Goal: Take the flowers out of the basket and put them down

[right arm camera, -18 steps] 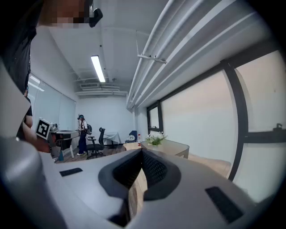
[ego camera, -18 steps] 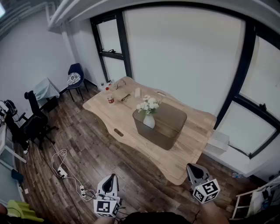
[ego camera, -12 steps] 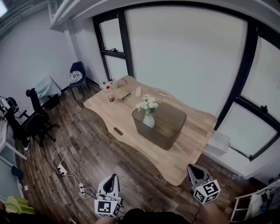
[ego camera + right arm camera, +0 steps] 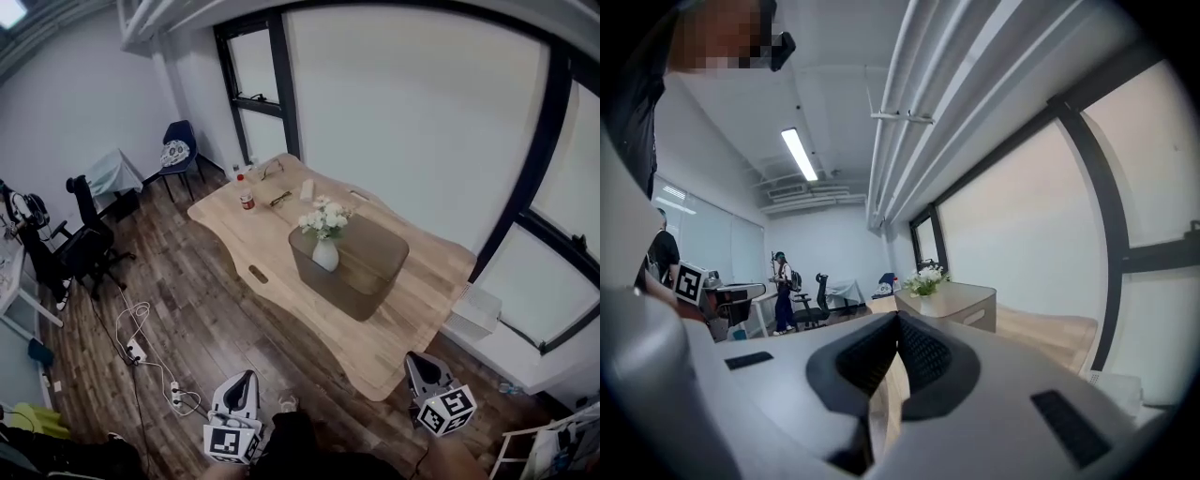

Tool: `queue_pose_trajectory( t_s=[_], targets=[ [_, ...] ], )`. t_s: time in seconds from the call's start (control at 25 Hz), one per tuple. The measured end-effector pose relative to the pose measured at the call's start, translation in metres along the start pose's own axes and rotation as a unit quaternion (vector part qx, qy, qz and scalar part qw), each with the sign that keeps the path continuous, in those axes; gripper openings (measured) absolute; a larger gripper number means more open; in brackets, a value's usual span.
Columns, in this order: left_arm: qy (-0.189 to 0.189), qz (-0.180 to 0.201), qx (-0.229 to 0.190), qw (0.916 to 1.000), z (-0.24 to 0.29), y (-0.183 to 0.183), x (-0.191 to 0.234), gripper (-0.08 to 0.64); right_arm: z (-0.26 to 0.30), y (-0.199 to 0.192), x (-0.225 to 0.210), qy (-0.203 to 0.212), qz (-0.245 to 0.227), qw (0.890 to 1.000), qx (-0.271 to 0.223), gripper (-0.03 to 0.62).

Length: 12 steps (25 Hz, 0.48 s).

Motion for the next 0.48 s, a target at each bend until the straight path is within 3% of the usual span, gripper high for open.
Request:
queue_pose_trajectory(
  t_s=[0.28,0.48],
  targets=[
    [-0.032,0.03,-0.023,0.9988,0.067,0.011,0.024,0.005,0.035,0.001,-0.023,-0.024,-0.002,1.0,0.002,0.021],
    [-0.056,0.025,-0.033,0.9976,0.13,0.016,0.054,0.005,0.06,0.001,-0.046,-0.061,0.02,0.998,0.003,0.021]
  ],
)
Point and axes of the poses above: the fingertips, and each gripper's own axes: z forward along the fingers, x to its left, y out of its top, the point moved 2 cm from there along -z, backward along the fingers, and after that the axes turned 2 degrees about -z, right-handed, at the moved point
